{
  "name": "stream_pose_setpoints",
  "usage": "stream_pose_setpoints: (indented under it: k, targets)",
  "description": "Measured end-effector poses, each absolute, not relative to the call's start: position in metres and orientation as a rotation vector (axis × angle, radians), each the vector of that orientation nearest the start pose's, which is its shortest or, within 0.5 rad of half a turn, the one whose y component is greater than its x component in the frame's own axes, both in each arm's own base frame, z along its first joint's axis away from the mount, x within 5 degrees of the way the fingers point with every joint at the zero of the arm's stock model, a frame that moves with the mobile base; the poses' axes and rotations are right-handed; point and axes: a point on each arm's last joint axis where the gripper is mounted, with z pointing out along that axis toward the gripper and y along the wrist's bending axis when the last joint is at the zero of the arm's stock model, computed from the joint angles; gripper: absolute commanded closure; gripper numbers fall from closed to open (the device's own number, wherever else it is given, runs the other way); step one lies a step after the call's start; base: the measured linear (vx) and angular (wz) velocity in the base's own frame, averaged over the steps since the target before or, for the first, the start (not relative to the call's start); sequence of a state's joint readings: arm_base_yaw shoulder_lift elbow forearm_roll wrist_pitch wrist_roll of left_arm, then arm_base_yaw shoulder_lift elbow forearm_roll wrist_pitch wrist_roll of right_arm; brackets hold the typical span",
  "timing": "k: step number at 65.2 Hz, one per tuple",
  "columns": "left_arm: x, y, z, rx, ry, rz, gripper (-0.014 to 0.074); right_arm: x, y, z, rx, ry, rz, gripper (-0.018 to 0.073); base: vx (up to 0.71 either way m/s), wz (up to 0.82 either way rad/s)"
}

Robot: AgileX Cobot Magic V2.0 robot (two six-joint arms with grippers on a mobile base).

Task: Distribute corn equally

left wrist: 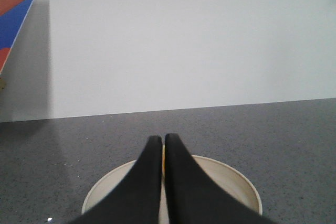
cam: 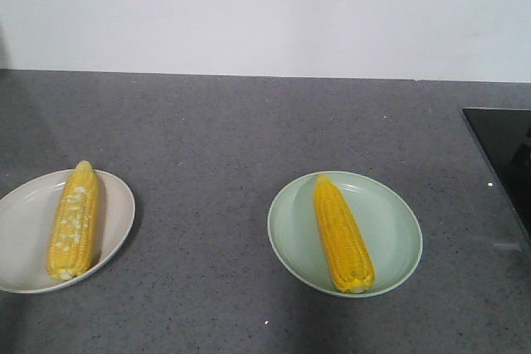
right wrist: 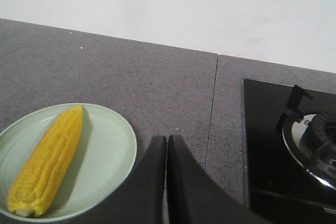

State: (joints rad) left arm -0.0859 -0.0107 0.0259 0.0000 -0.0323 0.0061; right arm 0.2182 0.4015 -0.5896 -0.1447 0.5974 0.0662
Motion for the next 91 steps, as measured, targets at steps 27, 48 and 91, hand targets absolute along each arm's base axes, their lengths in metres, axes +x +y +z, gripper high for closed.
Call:
stream_pose_setpoints:
  k: [27, 48, 91]
  targets:
    - [0.056, -0.005, 0.208, 0.063, 1.465, -0.07, 0.0603, 0.061, 0.004, 0.277, -0.14, 1.712, 0.008, 0.057, 0.0, 0.0]
    - [0.056, -0.005, 0.208, 0.063, 1.465, -0.07, 0.0603, 0.048, 0.003, 0.242, -0.119, 1.598, 0.004, 0.057, 0.0, 0.0]
    - [0.056, -0.005, 0.208, 0.063, 1.461, -0.07, 0.0603, 0.056, 0.006, 0.207, -0.114, 1.465, 0.041, 0.057, 0.0, 0.0]
